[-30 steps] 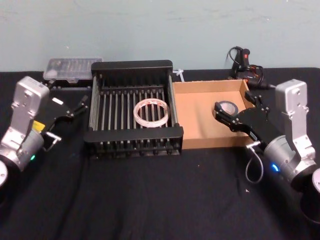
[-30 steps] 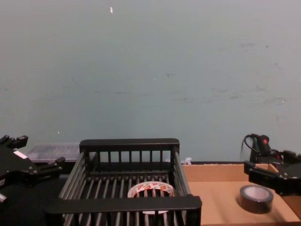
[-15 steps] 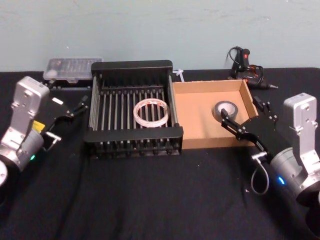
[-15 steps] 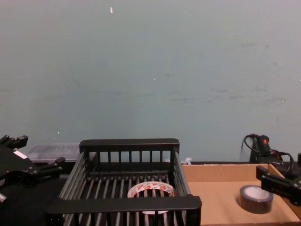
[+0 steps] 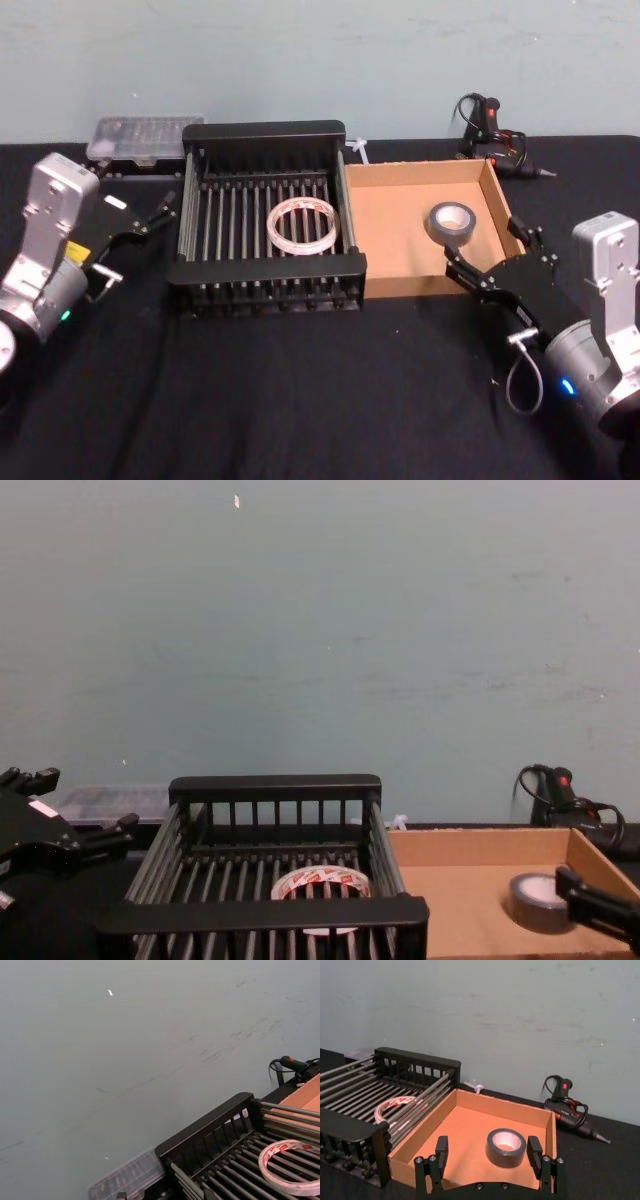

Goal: Pick up the white tape and place it into the black box , Pick up the silver tape and place it into the brown box.

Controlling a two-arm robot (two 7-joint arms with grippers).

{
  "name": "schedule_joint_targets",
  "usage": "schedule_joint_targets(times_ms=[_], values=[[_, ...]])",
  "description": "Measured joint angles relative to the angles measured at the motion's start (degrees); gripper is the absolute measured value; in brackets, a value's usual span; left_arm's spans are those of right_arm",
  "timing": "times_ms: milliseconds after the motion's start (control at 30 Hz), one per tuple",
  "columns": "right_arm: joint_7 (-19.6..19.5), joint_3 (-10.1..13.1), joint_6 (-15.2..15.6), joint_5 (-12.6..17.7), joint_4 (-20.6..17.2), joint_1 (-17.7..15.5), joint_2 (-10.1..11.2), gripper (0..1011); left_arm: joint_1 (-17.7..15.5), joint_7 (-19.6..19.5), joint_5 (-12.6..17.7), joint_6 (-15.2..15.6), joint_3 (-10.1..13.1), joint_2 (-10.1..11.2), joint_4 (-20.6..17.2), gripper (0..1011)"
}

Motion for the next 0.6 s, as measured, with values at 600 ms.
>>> schedule_joint_targets(times_ms=[600], values=[[0.6,0.0,0.0,0.4,0.8,0.1,-0.1,1003,0.0,0.0,0.0,0.0,0.0,0.0,0.0,1001]])
